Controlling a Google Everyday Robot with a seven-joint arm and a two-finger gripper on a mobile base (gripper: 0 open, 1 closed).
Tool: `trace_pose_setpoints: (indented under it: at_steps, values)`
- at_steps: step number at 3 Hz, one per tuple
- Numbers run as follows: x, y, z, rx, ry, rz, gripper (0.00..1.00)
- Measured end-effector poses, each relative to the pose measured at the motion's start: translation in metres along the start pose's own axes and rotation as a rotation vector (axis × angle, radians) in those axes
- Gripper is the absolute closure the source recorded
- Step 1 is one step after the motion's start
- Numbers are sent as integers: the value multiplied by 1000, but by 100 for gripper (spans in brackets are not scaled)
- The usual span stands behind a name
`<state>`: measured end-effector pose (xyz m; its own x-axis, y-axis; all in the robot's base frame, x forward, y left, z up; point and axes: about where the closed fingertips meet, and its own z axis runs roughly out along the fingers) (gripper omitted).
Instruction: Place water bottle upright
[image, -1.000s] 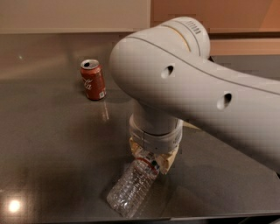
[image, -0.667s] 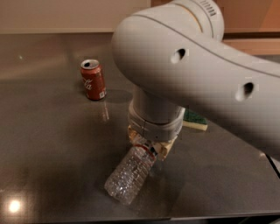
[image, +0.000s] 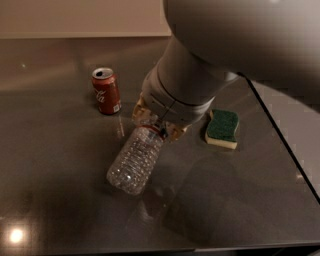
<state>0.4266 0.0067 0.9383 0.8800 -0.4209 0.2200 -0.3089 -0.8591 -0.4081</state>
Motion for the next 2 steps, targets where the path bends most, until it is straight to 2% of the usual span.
trace_pose_setpoints:
  at_steps: [1,2]
  values:
    - [17,-31,-13,178,27,-90,100]
    - [10,-40,-19,313,70,-144,100]
